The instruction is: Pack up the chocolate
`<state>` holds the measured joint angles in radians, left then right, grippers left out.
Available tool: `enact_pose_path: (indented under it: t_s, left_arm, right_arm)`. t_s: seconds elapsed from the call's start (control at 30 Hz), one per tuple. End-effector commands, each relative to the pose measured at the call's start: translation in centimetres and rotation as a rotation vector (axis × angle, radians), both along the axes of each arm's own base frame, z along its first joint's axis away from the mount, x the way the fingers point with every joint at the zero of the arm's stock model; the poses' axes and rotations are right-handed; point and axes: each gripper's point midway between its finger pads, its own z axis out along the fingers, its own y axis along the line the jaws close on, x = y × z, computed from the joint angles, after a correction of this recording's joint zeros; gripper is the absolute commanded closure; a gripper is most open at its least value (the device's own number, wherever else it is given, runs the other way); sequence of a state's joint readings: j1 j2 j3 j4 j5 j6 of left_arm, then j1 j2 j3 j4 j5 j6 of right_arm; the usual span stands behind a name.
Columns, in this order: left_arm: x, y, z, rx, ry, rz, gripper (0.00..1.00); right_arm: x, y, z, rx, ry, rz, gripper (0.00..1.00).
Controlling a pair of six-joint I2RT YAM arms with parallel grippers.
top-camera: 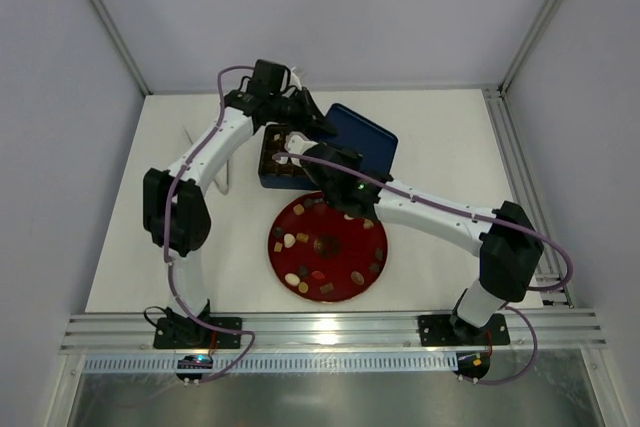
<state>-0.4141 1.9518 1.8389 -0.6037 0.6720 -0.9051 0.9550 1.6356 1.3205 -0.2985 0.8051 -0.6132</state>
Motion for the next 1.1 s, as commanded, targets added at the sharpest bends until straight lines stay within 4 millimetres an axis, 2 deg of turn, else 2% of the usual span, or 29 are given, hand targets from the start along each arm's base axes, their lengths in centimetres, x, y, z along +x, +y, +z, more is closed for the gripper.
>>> enact_pose_path:
  t_s: [0.0,0.03,0.1,0.17,0.27,0.3,0.4,0.5,0.6,0.8,1.07]
  left_arm:
    - [-1.6,0.3,3.6,-0.060,-0.061,-0.052,1.00]
    - [-1.6,0.4,3.6,-0.061,-0.061,-0.054,0.98]
    - [-1.7,0.5,4.1,-0.065,-0.075,-0.056,0.91]
    - [-1.6,0.7,4.5,-0.068,-0.087,-0.053,0.84]
    - [-1.4,1.0,5.2,-0.070,-0.108,-0.047,0.56]
    - [-1.3,1.1,5.3,-0.067,-0.118,-0.043,0.42]
    - [-0.6,1.5,6.2,-0.070,-0.151,-0.030,0.21]
    - [0.7,2.1,7.1,-0.065,-0.197,0.004,0.12]
    - [2.5,3.4,7.7,-0.051,-0.234,0.056,0.07]
    - [5.9,6.5,8.7,-0.043,-0.279,0.153,0.05]
    - [10.1,12.3,10.2,-0.033,-0.338,0.311,0.05]
  right_arm:
    - [0.5,0.6,2.5,0.023,-0.063,-0.013,0.75]
    - [0.7,0.7,2.5,0.018,-0.066,-0.018,0.85]
    - [0.8,0.6,2.5,0.000,-0.073,-0.028,0.96]
    - [0.9,0.7,2.7,0.004,-0.081,-0.030,0.96]
    - [0.7,0.7,3.5,0.015,-0.094,-0.030,0.96]
    - [0.8,0.6,3.6,0.013,-0.098,-0.036,0.96]
    - [0.7,0.5,4.6,0.018,-0.115,-0.041,0.96]
    - [0.6,0.2,5.6,0.035,-0.129,-0.051,0.96]
    - [0.3,-0.1,6.1,0.052,-0.123,-0.058,0.96]
    - [-0.1,-0.2,6.2,0.095,-0.111,-0.060,0.96]
    - [-0.1,0.8,6.1,0.184,-0.062,-0.028,0.96]
